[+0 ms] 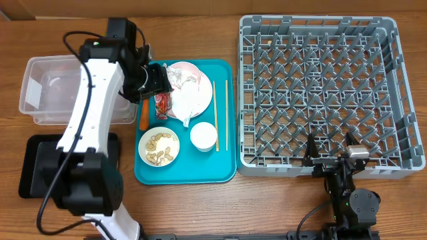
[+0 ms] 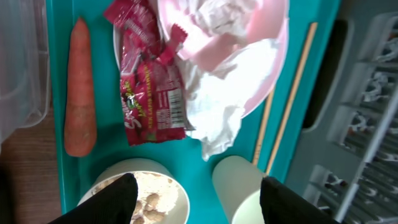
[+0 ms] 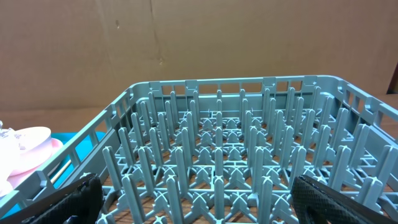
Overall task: Sort waste into correct bins and load items into the dishwasher
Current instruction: 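Lower the left gripper and grasp the red candy wrapper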
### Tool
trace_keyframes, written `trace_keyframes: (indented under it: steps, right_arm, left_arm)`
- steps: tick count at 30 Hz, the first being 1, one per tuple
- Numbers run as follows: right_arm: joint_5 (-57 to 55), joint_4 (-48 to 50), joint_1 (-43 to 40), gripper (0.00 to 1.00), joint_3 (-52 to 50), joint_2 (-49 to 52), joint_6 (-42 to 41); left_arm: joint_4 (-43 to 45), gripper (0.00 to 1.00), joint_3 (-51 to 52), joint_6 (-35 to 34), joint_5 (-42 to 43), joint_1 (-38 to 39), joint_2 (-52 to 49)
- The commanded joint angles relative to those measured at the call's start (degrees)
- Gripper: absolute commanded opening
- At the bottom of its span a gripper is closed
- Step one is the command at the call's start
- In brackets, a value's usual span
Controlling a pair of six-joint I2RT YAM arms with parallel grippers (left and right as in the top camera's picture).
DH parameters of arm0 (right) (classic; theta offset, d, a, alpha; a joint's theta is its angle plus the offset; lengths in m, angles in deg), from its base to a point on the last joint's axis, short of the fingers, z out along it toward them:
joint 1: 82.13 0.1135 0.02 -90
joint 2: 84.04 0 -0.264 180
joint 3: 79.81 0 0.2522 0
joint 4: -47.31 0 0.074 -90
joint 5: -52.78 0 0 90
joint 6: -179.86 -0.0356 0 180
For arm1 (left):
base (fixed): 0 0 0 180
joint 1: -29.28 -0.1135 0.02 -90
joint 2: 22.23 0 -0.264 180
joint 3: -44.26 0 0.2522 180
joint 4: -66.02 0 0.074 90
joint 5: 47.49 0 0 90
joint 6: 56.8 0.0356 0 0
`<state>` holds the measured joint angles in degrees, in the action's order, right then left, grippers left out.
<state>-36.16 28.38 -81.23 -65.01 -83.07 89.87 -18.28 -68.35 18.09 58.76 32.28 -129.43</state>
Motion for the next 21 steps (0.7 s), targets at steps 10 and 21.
trace_keyframes:
  steps: [10,21]
  right_arm:
    - [-0.5,0.3,0.4,1.0,-0.6,-0.1,0.2]
    - [-0.5,0.3,0.4,1.0,-0.6,-0.1,0.2]
  left_arm:
    - [-0.8,0.66,-1.0,-6.9,-20.1,8.9,-6.9]
    - [-0.6,0.66,-0.8,-6.8,-25.5,9.7,-13.3]
